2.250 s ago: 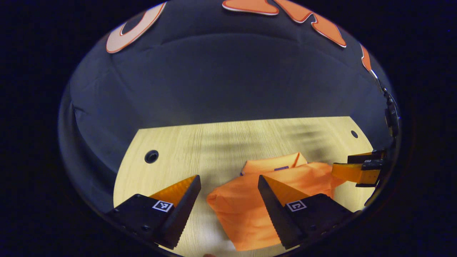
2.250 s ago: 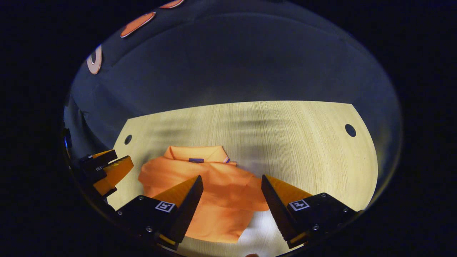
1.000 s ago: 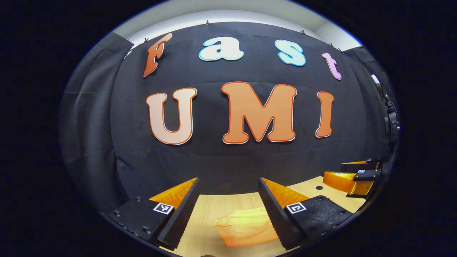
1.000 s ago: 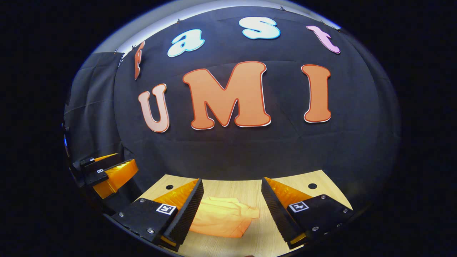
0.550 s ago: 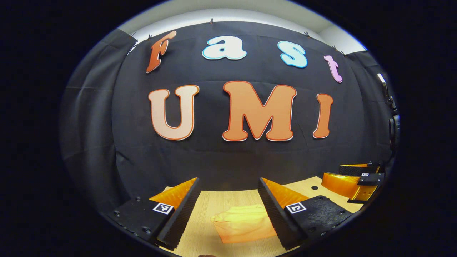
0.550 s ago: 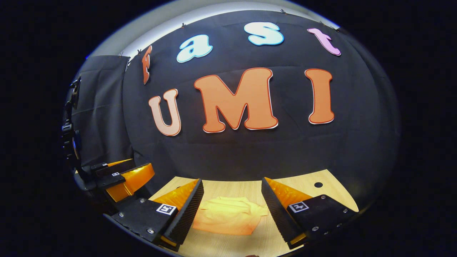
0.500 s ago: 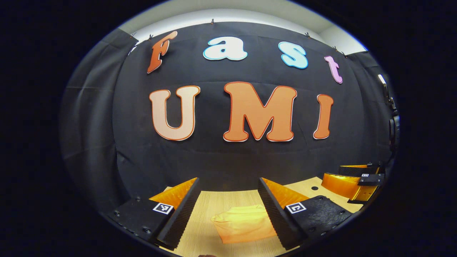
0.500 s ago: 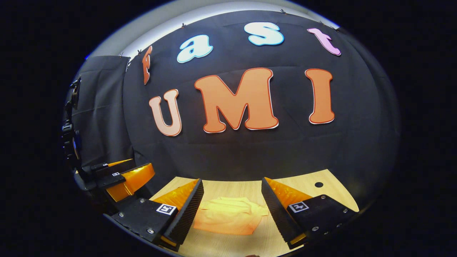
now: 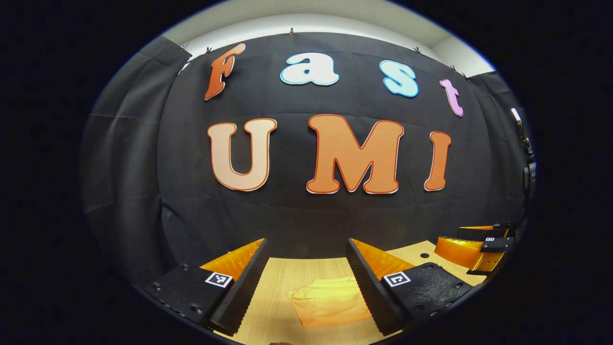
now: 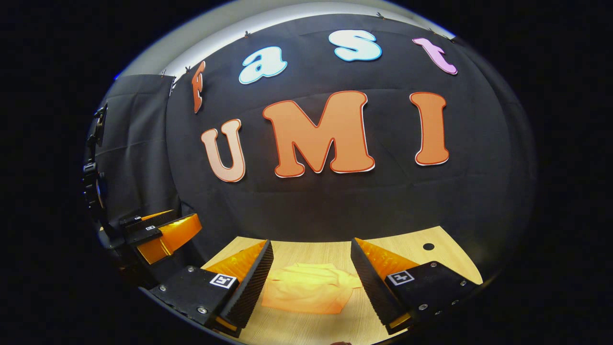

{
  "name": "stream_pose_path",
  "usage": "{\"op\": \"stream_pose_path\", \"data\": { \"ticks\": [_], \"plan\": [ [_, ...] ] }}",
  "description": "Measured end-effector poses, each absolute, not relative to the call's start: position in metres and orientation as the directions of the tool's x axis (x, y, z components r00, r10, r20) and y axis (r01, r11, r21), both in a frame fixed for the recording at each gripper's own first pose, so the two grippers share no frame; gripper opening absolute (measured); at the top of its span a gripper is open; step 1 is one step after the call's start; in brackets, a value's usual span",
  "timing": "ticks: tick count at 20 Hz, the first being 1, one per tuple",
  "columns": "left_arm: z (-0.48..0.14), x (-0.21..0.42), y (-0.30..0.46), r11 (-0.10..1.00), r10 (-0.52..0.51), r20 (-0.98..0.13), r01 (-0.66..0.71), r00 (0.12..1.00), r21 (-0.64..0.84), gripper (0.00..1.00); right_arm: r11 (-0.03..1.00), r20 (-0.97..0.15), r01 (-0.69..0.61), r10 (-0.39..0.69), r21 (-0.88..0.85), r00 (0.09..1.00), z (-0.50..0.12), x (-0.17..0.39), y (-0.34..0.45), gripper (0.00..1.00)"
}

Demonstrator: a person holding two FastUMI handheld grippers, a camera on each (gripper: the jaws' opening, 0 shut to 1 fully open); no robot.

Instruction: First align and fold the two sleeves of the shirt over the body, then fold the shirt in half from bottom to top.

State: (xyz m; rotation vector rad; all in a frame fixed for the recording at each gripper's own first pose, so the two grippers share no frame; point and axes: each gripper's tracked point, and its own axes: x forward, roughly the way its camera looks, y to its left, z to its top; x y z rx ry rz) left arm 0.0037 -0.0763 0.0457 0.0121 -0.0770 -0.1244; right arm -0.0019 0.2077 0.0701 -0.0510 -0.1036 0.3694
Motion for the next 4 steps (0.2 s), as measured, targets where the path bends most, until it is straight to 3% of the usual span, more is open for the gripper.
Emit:
{"op": "stream_pose_path", "data": {
  "ticks": [4],
  "plan": [
    [0.0477, 0.0022, -0.0689, 0.994, -0.11, 0.08, 0.108, 0.991, 0.033, 0.98, 0.933, 0.094, -0.356, 0.36, -0.057, 0.928, 0.0706, 0.0028, 0.2084, 0.98]
  ]
}}
